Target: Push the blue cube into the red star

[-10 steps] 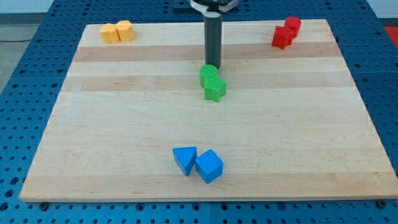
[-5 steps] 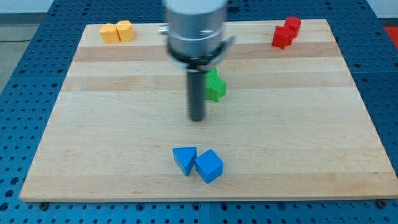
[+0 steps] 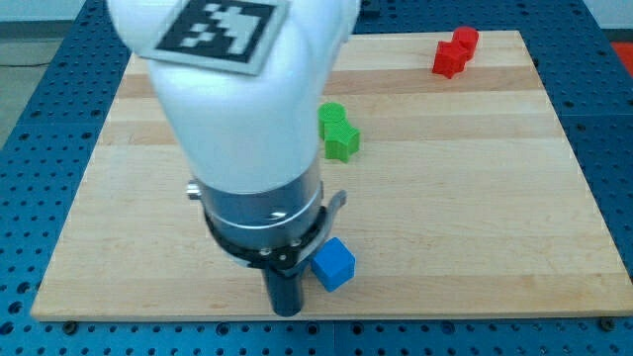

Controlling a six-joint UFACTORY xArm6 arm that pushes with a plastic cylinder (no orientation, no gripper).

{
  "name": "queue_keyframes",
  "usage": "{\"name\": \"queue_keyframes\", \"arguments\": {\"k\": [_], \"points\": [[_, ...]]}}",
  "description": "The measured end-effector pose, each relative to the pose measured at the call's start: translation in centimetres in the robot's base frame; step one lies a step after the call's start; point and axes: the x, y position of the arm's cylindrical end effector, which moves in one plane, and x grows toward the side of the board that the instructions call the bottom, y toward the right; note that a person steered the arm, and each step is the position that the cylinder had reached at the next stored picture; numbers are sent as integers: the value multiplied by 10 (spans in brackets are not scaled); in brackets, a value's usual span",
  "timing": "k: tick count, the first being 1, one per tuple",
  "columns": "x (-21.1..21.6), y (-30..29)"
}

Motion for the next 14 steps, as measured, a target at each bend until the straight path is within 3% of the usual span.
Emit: {"name": "queue_keyframes", "arguments": {"k": [3, 5, 11, 14], "points": [[-62, 97], [-98, 101], [-220, 189], [-247, 214]]}}
